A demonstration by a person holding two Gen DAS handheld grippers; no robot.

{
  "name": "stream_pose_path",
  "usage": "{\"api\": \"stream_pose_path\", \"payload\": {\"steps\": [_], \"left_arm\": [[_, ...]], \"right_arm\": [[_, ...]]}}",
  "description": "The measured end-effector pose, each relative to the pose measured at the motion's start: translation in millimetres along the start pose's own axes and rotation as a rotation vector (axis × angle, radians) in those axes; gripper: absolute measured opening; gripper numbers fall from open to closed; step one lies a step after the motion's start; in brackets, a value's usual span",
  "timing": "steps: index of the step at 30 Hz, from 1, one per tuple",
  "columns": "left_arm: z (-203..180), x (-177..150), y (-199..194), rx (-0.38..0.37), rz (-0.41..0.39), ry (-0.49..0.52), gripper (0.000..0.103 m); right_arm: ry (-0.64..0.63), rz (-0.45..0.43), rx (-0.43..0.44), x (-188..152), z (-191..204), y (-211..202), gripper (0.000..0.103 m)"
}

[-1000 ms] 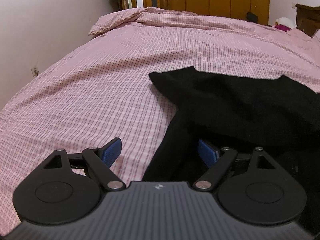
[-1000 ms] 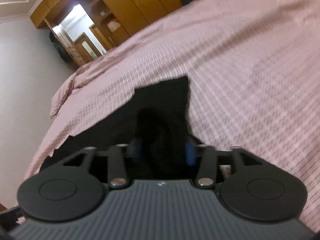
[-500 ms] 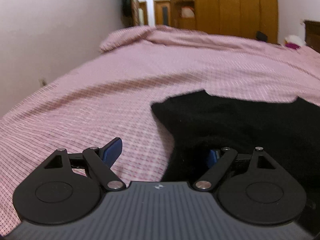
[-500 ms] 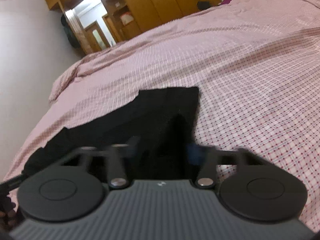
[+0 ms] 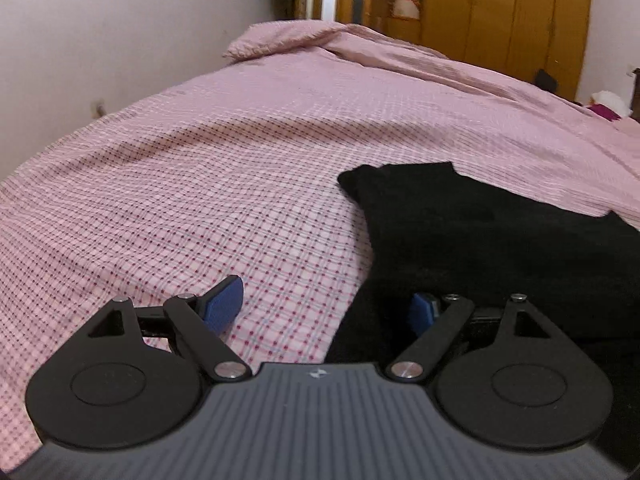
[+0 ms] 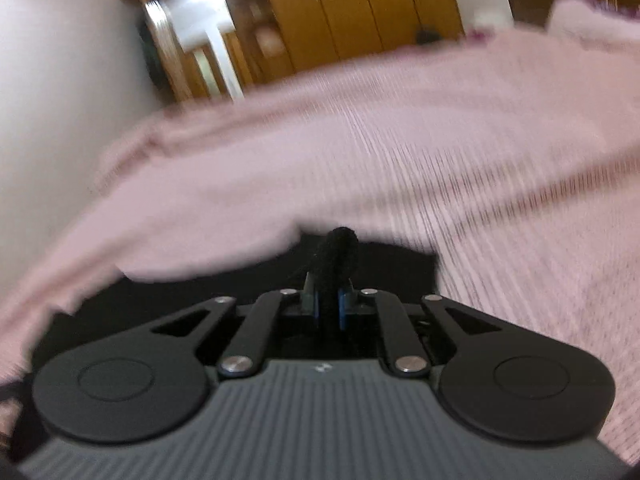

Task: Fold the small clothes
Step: 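Grasp the cardigan side edge with the right gripper and fold it inward, then lower the folded edge onto the cardigan and open the right gripper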

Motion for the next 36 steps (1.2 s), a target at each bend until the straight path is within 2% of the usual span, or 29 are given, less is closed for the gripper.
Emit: {"api": "stream_pose_path", "payload": {"steps": [1, 4, 6, 10, 14, 18, 19, 21, 23, 26, 27, 31, 33, 36], "left_arm": [[3, 2, -5, -0.020, 0.009, -0.001, 0.086], [11, 8, -22, -0.061, -0.001, -0.012, 0.087], [15, 14, -33, -0.063, -0.020, -0.029, 0.087], [22, 31, -46, -0.073, -0.080, -0.083, 0.087], [8, 50, -21, -0.078, -0.076, -0.056, 0.087], [-19, 61, 37, -0.112, -0.001, -0.045, 0.086], [-27, 60, 48, -0.097, 0.011, -0.025, 0.086], [-39, 53, 68, 0.037, -0.020, 0.008, 0.085], [-37, 44, 81, 0.173, -0.049, 0.000, 0.085], [-23, 37, 87, 0.171, -0.067, -0.088, 0.085], [-24, 37, 87, 0.179, -0.071, -0.084, 0.085], [-30, 36, 88, 0.197, -0.073, -0.059, 0.086], [-30, 36, 89, 0.192, -0.066, -0.061, 0.086], [-28, 39, 90, 0.183, -0.050, -0.052, 0.086]], "right_arm": [[0.027, 0.015, 0.010, -7, -7, 7, 0.012], [0.080, -0.017, 0.049, -12, -17, 1, 0.012], [0.084, -0.013, 0.059, -12, -19, -2, 0.014], [0.085, -0.009, 0.069, -13, -21, -11, 0.027], [0.084, -0.003, 0.101, -21, -17, -21, 0.043], [0.058, 0.009, 0.097, -24, -10, -17, 0.045], [0.046, 0.020, 0.100, -22, -7, -15, 0.045], [0.002, 0.007, 0.084, -15, 2, -18, 0.011], [-0.039, -0.095, 0.104, -7, 9, -37, 0.010], [-0.107, -0.180, 0.081, -4, 13, -56, 0.010], [-0.111, -0.170, 0.064, -5, 10, -52, 0.010], [-0.022, -0.020, 0.041, -22, -17, -10, 0.010], [-0.009, -0.053, 0.051, -29, -22, -6, 0.009], [0.012, -0.041, 0.049, -26, -21, -9, 0.011]]}}
Point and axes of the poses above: each gripper's, at about its wrist camera, not at the fingertips, and y roughly the way its jaws point, z to its left, x to its top, the point moved 1 cm from there along y, roughly the way its jaws point
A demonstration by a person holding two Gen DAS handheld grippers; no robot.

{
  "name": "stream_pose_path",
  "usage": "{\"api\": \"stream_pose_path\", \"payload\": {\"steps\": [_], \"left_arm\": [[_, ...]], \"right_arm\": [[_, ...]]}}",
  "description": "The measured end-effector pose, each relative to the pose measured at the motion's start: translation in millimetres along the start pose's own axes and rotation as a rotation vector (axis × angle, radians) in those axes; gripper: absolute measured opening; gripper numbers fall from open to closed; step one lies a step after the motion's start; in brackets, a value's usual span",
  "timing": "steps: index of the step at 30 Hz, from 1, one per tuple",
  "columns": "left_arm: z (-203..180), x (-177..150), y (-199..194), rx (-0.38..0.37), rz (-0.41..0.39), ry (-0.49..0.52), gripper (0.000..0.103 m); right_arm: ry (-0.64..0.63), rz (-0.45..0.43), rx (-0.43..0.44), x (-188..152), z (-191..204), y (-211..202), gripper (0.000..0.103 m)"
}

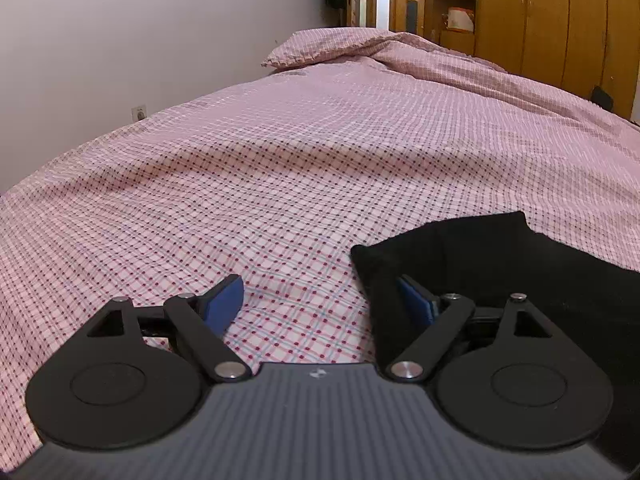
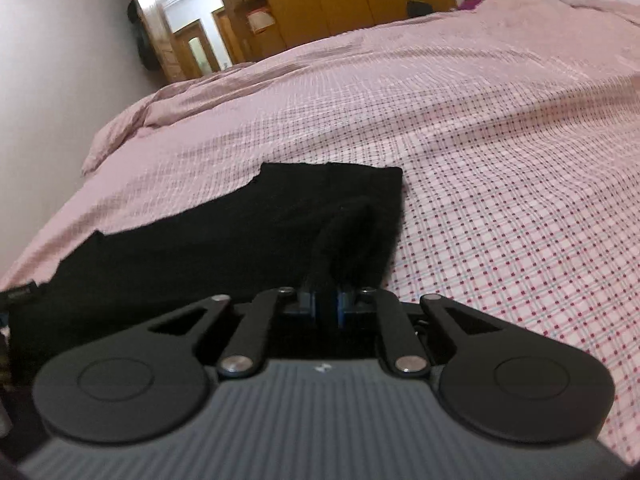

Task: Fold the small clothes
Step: 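Lower the folded edge onto the cardigan and open the right gripper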

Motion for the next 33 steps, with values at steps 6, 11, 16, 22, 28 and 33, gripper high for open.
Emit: {"api": "stream_pose_path", "payload": {"steps": [6, 11, 16, 22, 28, 33], "left_arm": [[15, 11, -34, -0.049, 0.013, 0.039, 0.086], [35, 16, -80, -0.096, 0.014, 0.070, 0.087], [51, 9, -121, -0.145, 0.044, 0.094, 0.087], [67, -17, -165, -0.196, 0.085, 0.105, 0.088], [77, -49, -207, -0.242, 0.114, 0.119, 0.089], [83, -76, -235, -0.264, 0.133, 0.133, 0.091]], "right_arm": [[-0.001, -0.012, -0.031, 6, 6, -27, 0.046], [-0.029, -0.055, -0.032, 1, 13, -69, 0.060], [-0.014, -0.054, -0.001, -8, 20, -110, 0.060], [0.002, -0.049, 0.033, -18, 28, -155, 0.060], [0.021, -0.001, 0.050, -41, 31, -186, 0.060], [0.050, 0.023, 0.048, -68, 27, -206, 0.060]]}}
Point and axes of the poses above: each gripper's, at about its wrist camera, not at the fingertips, and y roughly the way its jaws point, z to its left, x to its top, the point moved 1 cm from there along y, roughly the way its jaws point
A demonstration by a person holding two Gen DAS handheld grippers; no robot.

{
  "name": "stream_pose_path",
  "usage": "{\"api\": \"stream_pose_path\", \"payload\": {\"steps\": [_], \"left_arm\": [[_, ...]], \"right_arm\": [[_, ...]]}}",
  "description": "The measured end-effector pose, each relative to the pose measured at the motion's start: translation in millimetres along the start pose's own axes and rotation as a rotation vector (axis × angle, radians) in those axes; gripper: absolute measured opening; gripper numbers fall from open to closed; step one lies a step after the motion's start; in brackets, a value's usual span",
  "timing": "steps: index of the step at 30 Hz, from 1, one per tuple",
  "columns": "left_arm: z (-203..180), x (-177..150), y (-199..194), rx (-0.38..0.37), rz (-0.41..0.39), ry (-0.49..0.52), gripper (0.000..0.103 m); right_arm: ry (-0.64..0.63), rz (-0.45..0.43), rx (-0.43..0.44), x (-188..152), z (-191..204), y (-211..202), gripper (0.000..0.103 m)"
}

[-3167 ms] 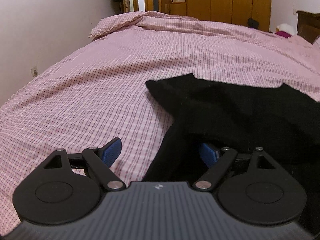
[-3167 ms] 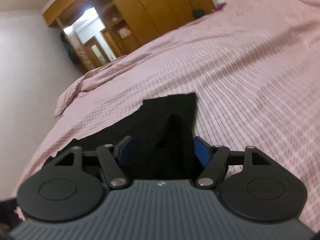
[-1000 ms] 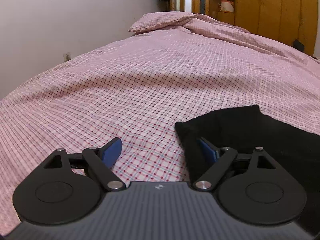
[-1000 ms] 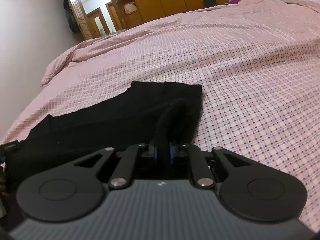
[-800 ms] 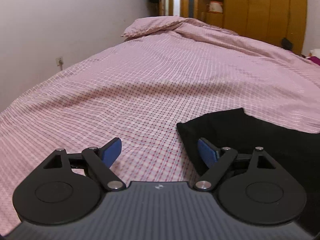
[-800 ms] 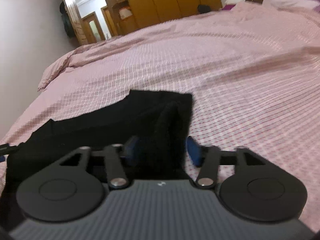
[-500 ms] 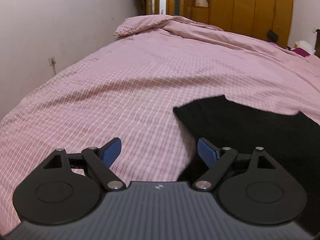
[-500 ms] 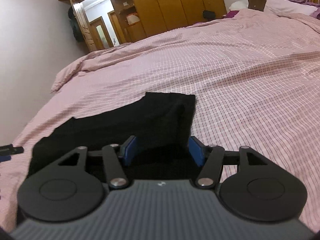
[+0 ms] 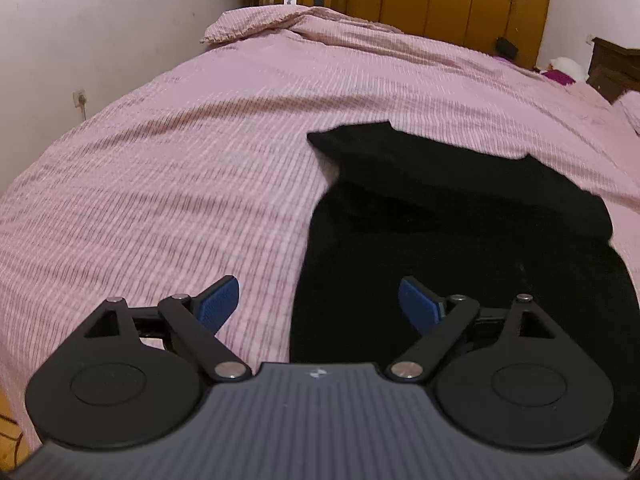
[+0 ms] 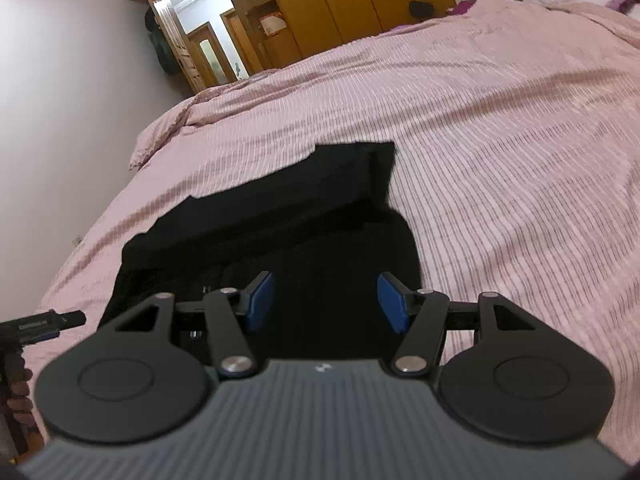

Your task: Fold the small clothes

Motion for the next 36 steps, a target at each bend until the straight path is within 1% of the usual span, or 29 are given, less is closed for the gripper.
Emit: {"api": "stream_pose_path", "payload": {"steps": [4, 6, 8, 12, 15, 17, 19, 23, 26, 28, 31, 36], "left_arm": [[-2, -29, -12, -0.018, 0.025, 0.025, 0.093], [-1, -42, -11, -0.046, 0.061, 0.021, 0.094], [0, -57, -8, -0.071, 0.106, 0.009, 0.095], [2, -80, 1, -0.090, 0.162, -0.001, 0.095], [1, -94, 0, -0.114, 0.148, 0.015, 0.098], [2, -101, -1, -0.147, 0.143, -0.008, 0.103], [3, -106, -3, -0.180, 0.145, -0.020, 0.103], [5, -109, -6, -0.202, 0.136, -0.015, 0.103], [6, -115, -10, -0.202, 0.116, -0.011, 0.103], [0, -117, -12, -0.182, 0.129, 0.030, 0.103], [-12, -119, -13, -0.141, 0.140, 0.085, 0.103], [-16, -125, -21, -0.141, 0.134, 0.083, 0.103]], "right_arm": [[0.031, 0.035, -0.012, -20, -9, -9, 0.060], [0.037, 0.061, -0.025, -34, -13, -12, 0.060], [0.048, 0.089, -0.020, -48, -18, -14, 0.060], [0.047, 0.133, -0.007, -72, -24, -13, 0.058], [0.022, 0.126, -0.011, -80, -22, -14, 0.058], [0.024, 0.129, -0.015, -84, -20, -13, 0.058], [0.024, 0.125, -0.022, -88, -20, -11, 0.058], [0.035, 0.095, -0.020, -94, -23, -13, 0.058], [0.037, 0.074, -0.016, -97, -25, -14, 0.058], [0.016, 0.060, -0.018, -100, -23, -15, 0.058], [-0.015, 0.073, -0.022, -104, -17, -19, 0.058], [-0.030, 0.088, -0.020, -107, -15, -22, 0.059]]}}
Point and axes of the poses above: each gripper's, at about its wrist camera, not at the fingertips, and y roughly the way its jaws point, z to its left, x to its top, the point moved 1 cm from there along y, roughly the way its jaws point
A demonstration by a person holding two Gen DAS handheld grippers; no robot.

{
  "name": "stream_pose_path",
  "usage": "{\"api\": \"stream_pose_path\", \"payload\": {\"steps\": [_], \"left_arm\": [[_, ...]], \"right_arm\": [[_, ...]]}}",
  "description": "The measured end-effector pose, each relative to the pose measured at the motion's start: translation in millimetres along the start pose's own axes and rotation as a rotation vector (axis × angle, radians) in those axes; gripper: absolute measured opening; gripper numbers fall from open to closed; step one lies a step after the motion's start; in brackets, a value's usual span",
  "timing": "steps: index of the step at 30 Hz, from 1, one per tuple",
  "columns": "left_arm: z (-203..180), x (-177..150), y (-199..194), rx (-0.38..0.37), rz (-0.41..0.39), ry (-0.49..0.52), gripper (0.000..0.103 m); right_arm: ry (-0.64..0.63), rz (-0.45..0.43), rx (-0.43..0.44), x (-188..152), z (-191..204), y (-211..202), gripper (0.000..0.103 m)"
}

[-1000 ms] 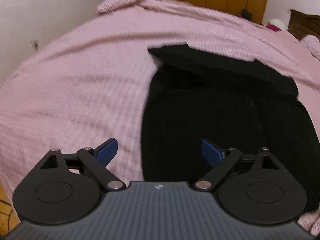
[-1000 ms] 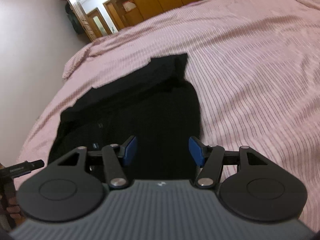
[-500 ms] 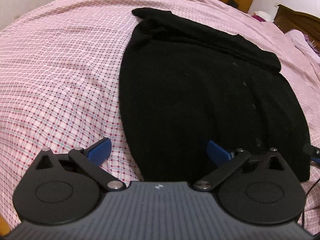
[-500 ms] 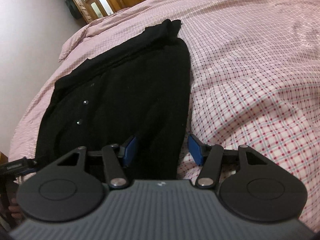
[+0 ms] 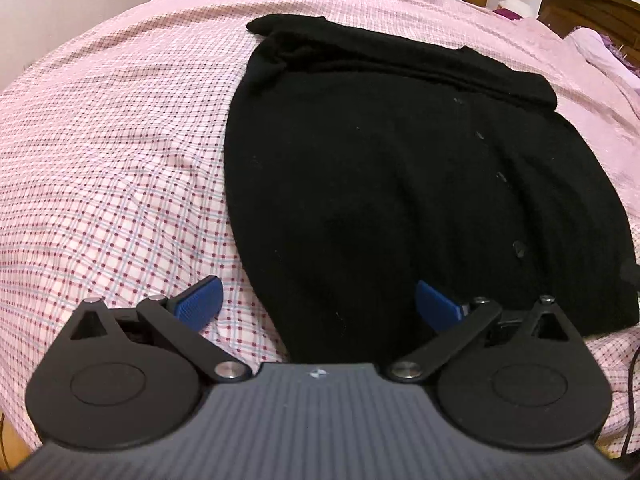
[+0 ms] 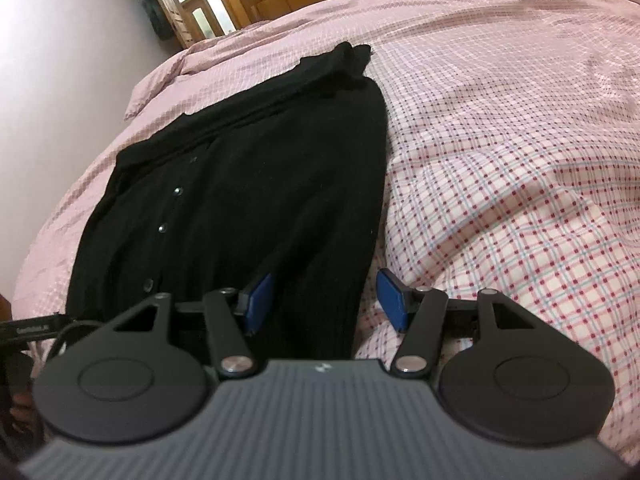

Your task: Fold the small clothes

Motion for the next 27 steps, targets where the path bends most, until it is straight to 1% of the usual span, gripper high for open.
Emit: {"api": "stream_pose_path", "payload": {"steps": [5, 8, 13, 16, 18, 19, 20, 21, 22, 23, 24, 25, 26, 27], "left_arm": [[-2, -2, 1, 0.007, 0.003, 0.006, 0.103], [-6, -1, 5, 0.021, 0.004, 0.018, 0.103], [-11, 3, 14, 0.027, -0.002, 0.034, 0.103], [-21, 6, 21, 0.059, 0.021, 0.071, 0.103], [-23, 8, 22, 0.052, 0.018, 0.064, 0.103], [-21, 9, 21, 0.031, 0.006, 0.044, 0.096], [-18, 11, 18, 0.001, -0.009, 0.017, 0.080], [-16, 12, 14, -0.019, -0.022, -0.004, 0.071], [-12, 14, 9, -0.054, -0.038, -0.032, 0.051], [-8, 15, 5, -0.094, -0.048, -0.063, 0.042], [-3, 17, 1, -0.138, -0.056, -0.098, 0.040], [1, 17, -2, -0.161, -0.067, -0.118, 0.040], [2, 18, -3, -0.165, -0.070, -0.130, 0.040], [3, 17, -2, -0.150, -0.061, -0.138, 0.040]], "right_arm": [[-0.006, -0.018, -0.011, -3, 4, -1, 0.060], [-0.022, -0.027, -0.013, -5, 8, 0, 0.065], [-0.025, -0.045, -0.021, -8, 11, 2, 0.065], [-0.038, -0.021, -0.052, -6, 14, 9, 0.065], [-0.045, -0.016, -0.075, -5, 18, 13, 0.065], [-0.048, -0.016, -0.079, -5, 20, 14, 0.066], [-0.051, -0.015, -0.070, -4, 22, 16, 0.068], [-0.050, -0.018, -0.049, -3, 22, 16, 0.066], [-0.040, -0.023, -0.022, -3, 22, 15, 0.058], [-0.021, -0.029, 0.020, -2, 21, 14, 0.036], [-0.001, -0.030, 0.053, -2, 19, 13, 0.027], [0.009, -0.029, 0.065, -3, 18, 13, 0.022], [0.011, -0.026, 0.064, -4, 17, 13, 0.022], [0.016, -0.020, 0.057, -4, 16, 13, 0.022]]}}
Point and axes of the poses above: each gripper's, at about its wrist camera, not at the fingertips, and y roughly the way its jaws point, z to its left, x to its top, the point moved 1 cm from there along y, roughly the way its jaws point
